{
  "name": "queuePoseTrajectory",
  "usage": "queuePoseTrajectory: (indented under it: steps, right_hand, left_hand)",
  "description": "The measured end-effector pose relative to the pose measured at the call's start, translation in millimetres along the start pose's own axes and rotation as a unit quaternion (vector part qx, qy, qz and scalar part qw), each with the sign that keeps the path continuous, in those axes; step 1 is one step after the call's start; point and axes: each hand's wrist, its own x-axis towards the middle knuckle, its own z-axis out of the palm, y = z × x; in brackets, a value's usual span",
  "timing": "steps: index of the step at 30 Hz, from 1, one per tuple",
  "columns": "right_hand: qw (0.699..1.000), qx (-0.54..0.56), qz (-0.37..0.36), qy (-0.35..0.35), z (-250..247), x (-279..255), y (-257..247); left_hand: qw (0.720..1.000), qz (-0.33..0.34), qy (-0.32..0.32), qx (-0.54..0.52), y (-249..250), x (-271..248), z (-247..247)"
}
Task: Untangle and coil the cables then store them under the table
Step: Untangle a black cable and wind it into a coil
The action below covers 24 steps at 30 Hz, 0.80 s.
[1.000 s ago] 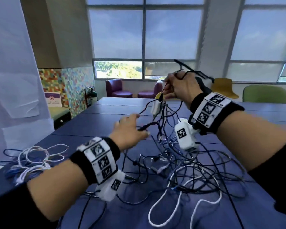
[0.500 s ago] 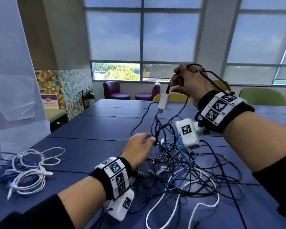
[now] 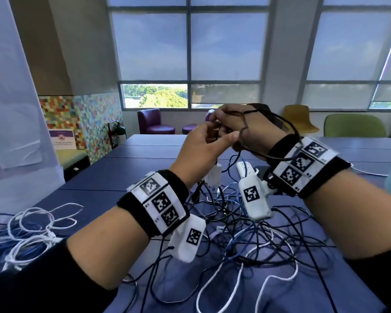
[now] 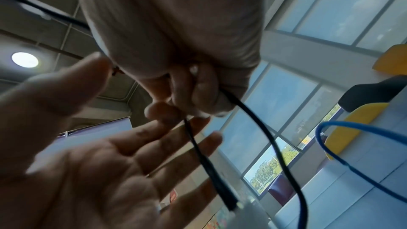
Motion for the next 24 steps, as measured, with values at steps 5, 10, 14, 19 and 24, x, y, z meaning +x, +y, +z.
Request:
queuePoseTrajectory:
  steps: [5, 10, 14, 19, 24]
  right_hand:
    - [0.997, -0.048, 0.059, -0.027, -2.3, -1.4, -3.2]
    - [0.991, -0.006, 0.131, -0.017, -19.1, 5.5, 9.3]
    - [0.986, 0.002, 0.126, 0.113, -34.0, 4.1, 35.0]
    - [0.955, -0.074, 0.200, 0.206, -59.6, -9.0, 66.1]
    - [0.894, -0.336, 0.244, 0.166, -70.3, -16.7, 79.0]
  left_hand:
    - [0.997, -0.058, 0.012, -0.050, 5.0, 0.9, -13.6]
    - [0.944, -0.198, -0.102, -0.242, 20.1, -8.3, -49.5]
    - [0.914, -0.138, -0.043, -0.380, 31.5, -5.8, -91.9]
    - [0.870, -0.055, 0.088, -0.481, 43.3, -1.2, -151.1]
    - [0.844, -0.005, 0.194, -0.500, 47.3, 0.9, -182.5]
